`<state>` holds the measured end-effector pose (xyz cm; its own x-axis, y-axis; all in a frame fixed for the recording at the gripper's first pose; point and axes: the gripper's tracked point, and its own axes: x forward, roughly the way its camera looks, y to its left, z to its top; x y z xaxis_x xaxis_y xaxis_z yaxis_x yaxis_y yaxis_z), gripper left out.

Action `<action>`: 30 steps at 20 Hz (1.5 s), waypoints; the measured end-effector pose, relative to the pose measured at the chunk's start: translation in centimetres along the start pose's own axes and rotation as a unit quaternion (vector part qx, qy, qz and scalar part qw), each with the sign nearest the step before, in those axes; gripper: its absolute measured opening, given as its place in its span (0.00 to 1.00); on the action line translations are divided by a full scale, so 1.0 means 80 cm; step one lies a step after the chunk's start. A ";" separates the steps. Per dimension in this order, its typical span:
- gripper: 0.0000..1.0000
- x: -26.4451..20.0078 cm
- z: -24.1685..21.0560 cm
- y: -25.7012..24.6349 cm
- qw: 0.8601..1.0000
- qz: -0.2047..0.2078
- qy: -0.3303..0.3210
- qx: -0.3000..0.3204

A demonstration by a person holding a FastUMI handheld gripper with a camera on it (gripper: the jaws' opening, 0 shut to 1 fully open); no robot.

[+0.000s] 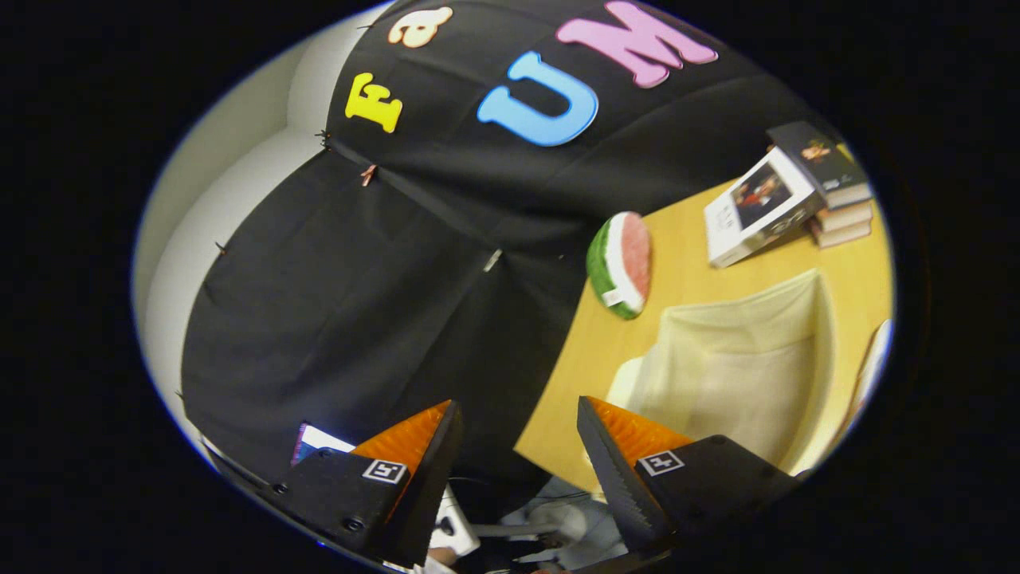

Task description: Open the storage box then place both shoes into the box .Put the left shoe in first, then the right shoe, with the right side of both shoes facing outward in a uniform manner.

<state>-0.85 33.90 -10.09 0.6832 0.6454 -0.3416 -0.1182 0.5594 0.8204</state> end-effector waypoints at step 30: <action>0.10 -0.143 -0.063 -0.502 0.884 -0.434 0.031 -0.169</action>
<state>-7.52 6.65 -41.42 0.5825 -0.0832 -0.8086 0.2155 0.9750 0.0550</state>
